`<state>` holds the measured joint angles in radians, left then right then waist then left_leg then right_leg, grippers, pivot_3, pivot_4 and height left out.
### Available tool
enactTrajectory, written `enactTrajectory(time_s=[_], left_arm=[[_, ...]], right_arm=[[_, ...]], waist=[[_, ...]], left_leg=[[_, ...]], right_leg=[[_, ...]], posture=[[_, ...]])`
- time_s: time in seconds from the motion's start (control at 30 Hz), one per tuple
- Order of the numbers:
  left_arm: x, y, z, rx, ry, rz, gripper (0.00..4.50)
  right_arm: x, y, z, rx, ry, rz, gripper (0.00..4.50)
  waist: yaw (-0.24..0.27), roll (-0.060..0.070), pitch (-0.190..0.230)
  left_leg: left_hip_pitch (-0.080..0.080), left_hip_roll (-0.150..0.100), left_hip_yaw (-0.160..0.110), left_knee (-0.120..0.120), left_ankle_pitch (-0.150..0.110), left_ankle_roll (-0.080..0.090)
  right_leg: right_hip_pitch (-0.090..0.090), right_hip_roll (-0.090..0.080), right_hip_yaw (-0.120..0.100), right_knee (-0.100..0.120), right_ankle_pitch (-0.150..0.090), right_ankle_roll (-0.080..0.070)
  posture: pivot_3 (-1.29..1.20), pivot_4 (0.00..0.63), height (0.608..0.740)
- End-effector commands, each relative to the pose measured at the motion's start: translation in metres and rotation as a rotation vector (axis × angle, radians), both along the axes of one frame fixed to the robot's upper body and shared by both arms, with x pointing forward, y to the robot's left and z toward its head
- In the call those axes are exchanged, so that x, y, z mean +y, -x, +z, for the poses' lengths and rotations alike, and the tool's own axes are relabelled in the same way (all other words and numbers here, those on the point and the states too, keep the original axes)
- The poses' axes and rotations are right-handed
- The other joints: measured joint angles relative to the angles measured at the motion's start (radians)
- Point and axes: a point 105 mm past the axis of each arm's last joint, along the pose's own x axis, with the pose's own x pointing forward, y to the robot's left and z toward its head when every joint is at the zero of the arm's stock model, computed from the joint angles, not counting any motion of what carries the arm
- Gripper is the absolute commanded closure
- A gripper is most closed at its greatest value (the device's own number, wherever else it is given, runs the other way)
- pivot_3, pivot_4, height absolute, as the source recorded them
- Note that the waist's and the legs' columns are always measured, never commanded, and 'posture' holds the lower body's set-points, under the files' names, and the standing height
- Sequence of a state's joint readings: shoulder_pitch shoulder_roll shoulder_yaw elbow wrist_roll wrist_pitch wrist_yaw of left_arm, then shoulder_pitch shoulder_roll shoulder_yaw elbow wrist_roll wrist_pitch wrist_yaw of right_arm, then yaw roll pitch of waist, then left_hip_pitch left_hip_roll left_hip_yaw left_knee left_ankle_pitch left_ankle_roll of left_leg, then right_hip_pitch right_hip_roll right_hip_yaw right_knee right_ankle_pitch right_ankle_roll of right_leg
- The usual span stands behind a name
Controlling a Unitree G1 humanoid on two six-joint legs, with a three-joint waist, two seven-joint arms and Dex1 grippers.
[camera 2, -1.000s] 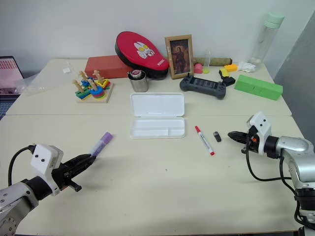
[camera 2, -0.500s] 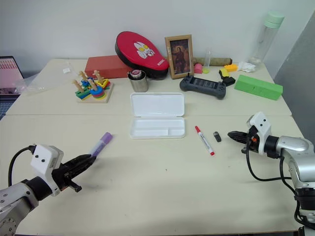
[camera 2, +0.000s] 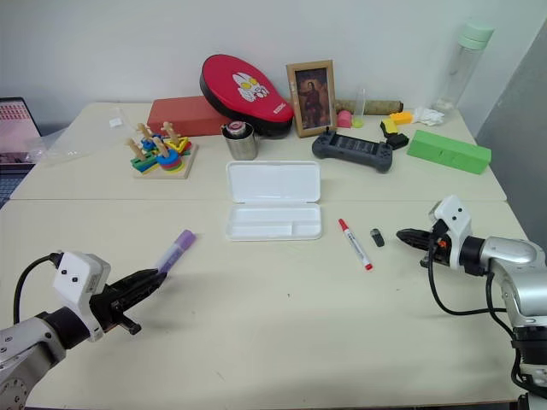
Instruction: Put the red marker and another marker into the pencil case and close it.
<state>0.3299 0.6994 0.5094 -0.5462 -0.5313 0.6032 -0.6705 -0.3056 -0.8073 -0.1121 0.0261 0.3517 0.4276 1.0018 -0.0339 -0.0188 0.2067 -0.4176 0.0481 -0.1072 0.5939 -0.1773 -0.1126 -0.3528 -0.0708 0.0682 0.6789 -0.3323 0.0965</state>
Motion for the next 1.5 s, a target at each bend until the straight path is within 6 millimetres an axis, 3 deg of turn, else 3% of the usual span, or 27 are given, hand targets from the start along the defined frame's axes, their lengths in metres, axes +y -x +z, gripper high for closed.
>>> enactTrajectory(time_s=[0.03,0.37,0.67,1.0,1.23,1.5], left_arm=[[0.0,0.003,0.021,-0.058,-0.033,-0.03,3.73],[0.026,0.014,0.065,-0.112,-0.085,-0.025,3.73],[0.029,0.023,0.059,-0.081,-0.089,-0.017,3.73],[0.029,0.023,0.055,-0.072,-0.081,-0.01,3.76],[0.026,0.022,0.051,-0.06,-0.077,-0.019,3.76],[0.028,0.026,0.055,-0.066,-0.083,-0.014,3.76]], right_arm=[[0.005,-0.001,0.014,-0.05,0.015,0.03,4.47],[0.034,0.001,0.022,-0.079,0.041,0.17,4.47],[0.06,0.009,0.031,-0.096,0.076,0.327,4.47],[0.081,0.016,0.032,-0.128,0.133,0.451,2.12],[0.114,0.013,0.032,-0.202,0.177,0.572,0.44],[0.137,0.003,0.029,-0.204,0.179,0.64,0.44]], waist=[[0.0,0.0,0.0],[-0.001,0.0,0.0],[-0.003,0.0,0.0],[-0.002,0.0,0.0],[-0.005,0.0,0.0],[-0.008,-0.001,0.0]], left_leg=[[0.0,0.0,0.0,0.0,0.0,0.0],[0.0,0.0,0.0,0.0,0.0,0.0],[0.0,0.0,0.0,-0.001,0.0,0.0],[0.0,0.0,0.0,-0.001,0.0,0.0],[0.0,0.0,0.0,-0.001,0.0,0.0],[0.0,0.0,0.0,-0.001,0.0,0.0]], right_leg=[[0.0,0.0,0.0,0.0,0.0,0.0],[0.0,0.0,0.0,0.0,0.0,0.0],[-0.001,0.0,0.0,0.0,0.0,-0.001],[-0.001,0.0,0.0,0.0,0.0,-0.001],[-0.001,0.0,0.0,0.0,0.0,-0.001],[-0.001,0.0,-0.001,0.0,0.0,-0.001]], posture=[[0.0,0.15,0.74],[0.0,0.15,0.74],[0.0,0.15,0.74],[0.0,0.15,0.74],[0.0,0.15,0.74],[0.0,0.15,0.74]])
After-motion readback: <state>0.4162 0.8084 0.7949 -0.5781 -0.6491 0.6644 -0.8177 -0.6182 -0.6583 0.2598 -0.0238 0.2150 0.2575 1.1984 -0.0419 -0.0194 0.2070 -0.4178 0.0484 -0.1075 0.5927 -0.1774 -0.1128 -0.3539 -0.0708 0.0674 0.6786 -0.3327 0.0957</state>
